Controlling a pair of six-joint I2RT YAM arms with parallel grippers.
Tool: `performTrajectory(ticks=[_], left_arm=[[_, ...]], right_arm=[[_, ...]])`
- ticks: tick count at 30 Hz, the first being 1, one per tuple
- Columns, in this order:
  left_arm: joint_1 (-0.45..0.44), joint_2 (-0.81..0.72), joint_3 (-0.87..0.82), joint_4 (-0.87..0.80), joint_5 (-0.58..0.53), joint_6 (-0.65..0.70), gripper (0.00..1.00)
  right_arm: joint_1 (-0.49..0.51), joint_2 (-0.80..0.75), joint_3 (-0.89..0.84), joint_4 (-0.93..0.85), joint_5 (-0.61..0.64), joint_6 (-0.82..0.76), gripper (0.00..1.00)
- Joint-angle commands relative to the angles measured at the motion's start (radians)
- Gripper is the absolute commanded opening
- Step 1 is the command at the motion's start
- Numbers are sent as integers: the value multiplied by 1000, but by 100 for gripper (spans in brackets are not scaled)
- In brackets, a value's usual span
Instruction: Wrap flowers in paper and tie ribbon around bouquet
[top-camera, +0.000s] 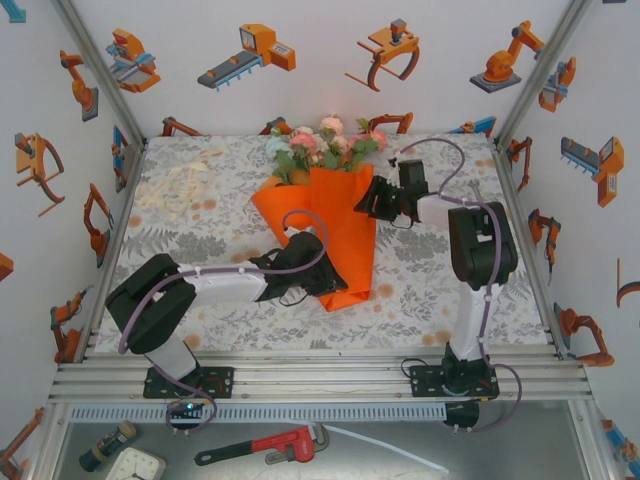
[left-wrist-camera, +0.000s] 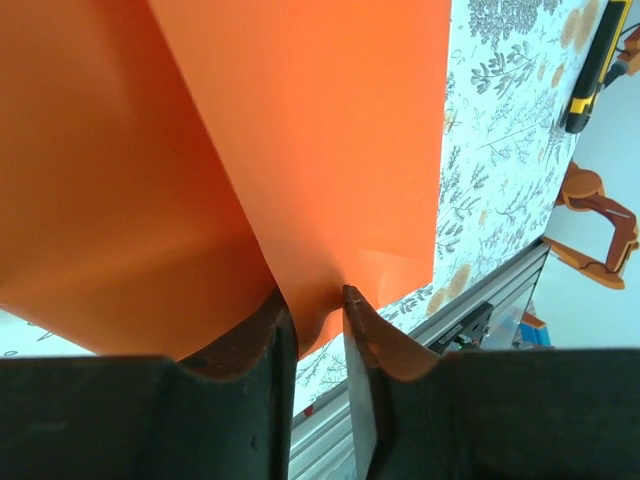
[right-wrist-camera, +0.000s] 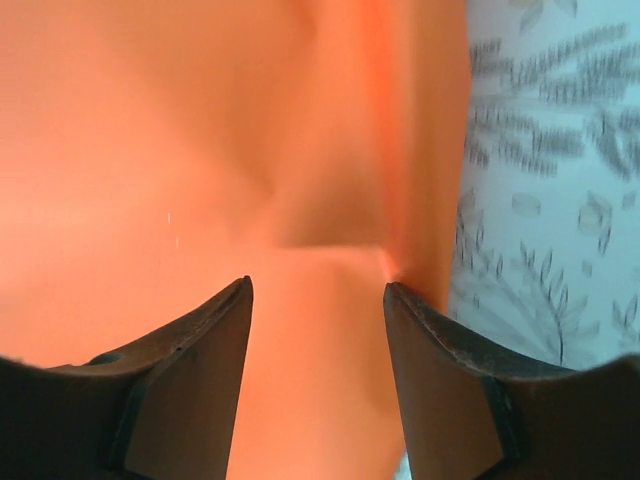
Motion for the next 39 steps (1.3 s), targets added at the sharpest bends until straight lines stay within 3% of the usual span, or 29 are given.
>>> performTrajectory(ticks=[1, 8, 13, 18, 24, 32, 39], left_arm=[[7, 1, 61, -6, -12, 64, 33], [32, -62, 85, -22, -69, 151, 43], [46, -197, 113, -252, -245, 249, 47], [53, -305, 88, -474, -424, 279, 44], [59, -213, 65, -443, -364, 265, 30], [58, -31, 72, -193, -220, 254, 28], [56, 50, 65, -79, -225, 225, 28]], right_arm=[[-3, -181, -83, -20, -22, -23, 56], [96, -378, -332, 88, 38, 73, 57], [193, -437, -427, 102, 86, 109, 57], [205, -532, -494, 78, 102, 114, 57], [204, -644, -537, -9, 121, 95, 57], [231, -775, -611, -91, 114, 10, 64], [274, -787, -627, -73, 52, 6, 63]])
